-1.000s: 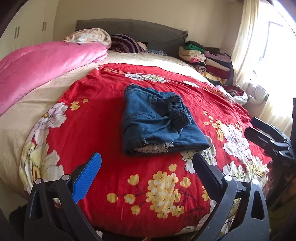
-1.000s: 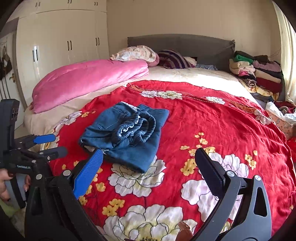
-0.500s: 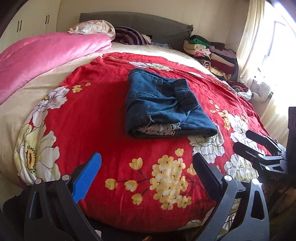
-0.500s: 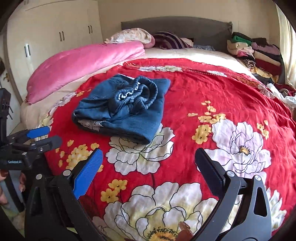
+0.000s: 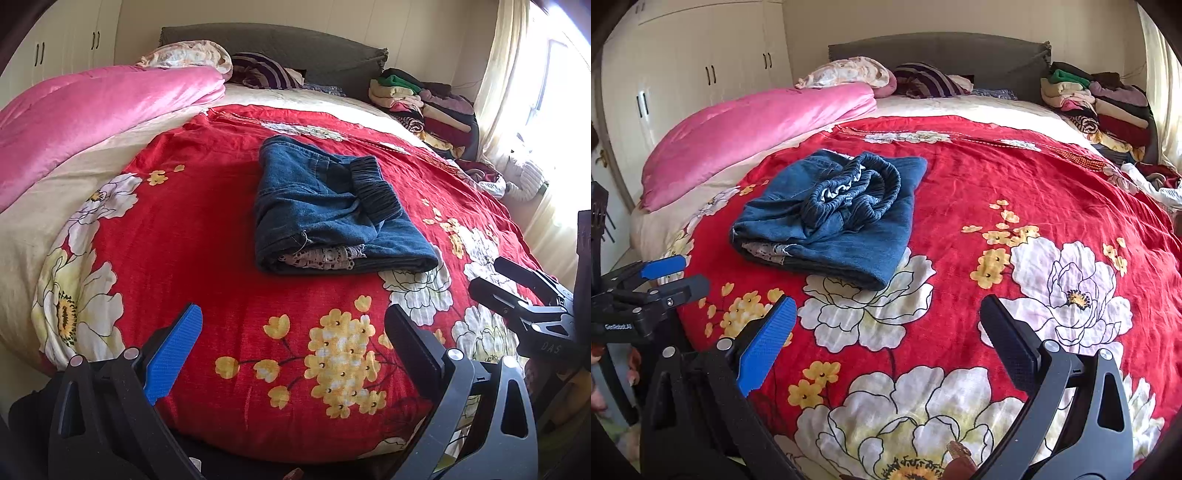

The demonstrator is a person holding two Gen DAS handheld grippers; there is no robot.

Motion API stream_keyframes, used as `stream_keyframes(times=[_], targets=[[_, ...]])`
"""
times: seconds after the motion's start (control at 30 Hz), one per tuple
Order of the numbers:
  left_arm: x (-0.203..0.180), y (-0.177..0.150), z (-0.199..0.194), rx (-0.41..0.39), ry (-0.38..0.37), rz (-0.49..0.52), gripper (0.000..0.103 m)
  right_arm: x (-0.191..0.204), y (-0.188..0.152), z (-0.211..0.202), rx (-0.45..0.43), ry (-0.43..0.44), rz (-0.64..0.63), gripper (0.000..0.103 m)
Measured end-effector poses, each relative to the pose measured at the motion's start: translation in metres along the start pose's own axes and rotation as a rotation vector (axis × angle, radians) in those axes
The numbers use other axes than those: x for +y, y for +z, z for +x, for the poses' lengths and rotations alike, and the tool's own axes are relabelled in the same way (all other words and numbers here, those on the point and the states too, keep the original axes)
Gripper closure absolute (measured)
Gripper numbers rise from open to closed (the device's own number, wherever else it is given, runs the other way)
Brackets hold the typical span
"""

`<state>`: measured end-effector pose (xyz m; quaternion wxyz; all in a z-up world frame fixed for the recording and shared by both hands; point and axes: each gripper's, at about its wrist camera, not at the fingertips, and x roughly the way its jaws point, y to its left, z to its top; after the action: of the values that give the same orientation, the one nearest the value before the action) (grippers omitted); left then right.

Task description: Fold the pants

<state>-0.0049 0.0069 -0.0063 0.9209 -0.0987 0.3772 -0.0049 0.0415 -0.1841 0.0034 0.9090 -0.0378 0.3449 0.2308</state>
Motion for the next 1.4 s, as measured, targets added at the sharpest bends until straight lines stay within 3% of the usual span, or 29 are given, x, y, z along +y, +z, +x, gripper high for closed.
stream_keyframes(times=[1.4], targets=[[0.003,0.0028,-0.0057,-0.002,0.035,-0.005,0.004,-0.0048,-0.0024,-0.0042,0.0,-0.002,0.005,0.009]])
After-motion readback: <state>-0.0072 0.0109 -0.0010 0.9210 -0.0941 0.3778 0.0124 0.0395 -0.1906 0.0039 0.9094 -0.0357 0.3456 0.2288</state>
